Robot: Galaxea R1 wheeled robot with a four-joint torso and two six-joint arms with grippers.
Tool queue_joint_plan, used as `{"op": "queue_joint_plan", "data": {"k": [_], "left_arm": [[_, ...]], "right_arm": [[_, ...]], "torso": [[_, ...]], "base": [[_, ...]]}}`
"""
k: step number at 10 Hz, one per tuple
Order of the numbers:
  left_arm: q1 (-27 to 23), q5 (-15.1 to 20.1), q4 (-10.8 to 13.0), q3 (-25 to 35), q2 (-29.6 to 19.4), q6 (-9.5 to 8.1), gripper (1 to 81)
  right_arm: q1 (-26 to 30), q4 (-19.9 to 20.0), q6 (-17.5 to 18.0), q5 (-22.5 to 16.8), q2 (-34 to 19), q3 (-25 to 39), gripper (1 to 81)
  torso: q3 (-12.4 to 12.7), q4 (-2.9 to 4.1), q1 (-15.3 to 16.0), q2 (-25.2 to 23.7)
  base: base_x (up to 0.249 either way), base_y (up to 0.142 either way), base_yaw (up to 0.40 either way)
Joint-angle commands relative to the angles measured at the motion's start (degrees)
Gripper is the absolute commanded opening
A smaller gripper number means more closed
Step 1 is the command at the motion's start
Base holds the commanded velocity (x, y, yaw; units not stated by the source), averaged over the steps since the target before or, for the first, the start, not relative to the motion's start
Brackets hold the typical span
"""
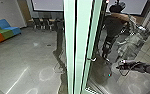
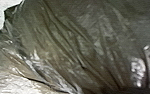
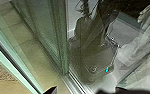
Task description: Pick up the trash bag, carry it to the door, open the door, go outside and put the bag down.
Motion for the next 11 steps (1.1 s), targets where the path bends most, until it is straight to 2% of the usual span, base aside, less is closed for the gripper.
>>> {"op": "queue_joint_plan", "data": {"k": [1,9,11], "left_arm": [[-2.0,4.5,0.0,0.1,0.1,0.1,1.0],[-2.3,4.2,0.1,0.1,0.4,0.36,1.0],[-2.2,4.1,0.0,0.1,0.2,0.36,1.0]], "right_arm": [[12.9,-6.2,0.3,-3.5,-3.9,3.1,81.1],[16.6,-7.6,0.5,-10.1,-7.1,10.1,81.1],[18.0,-8.5,1.7,-11.5,-8.0,12.8,81.1]], "torso": [[0.0,0.0,0.0,0.0],[0.0,0.0,0.0,0.0],[0.0,0.0,0.0,0.0]], "base": [[0.0,0.0,0.0],[0.0,0.0,0.0],[0.0,0.0,0.0]]}}
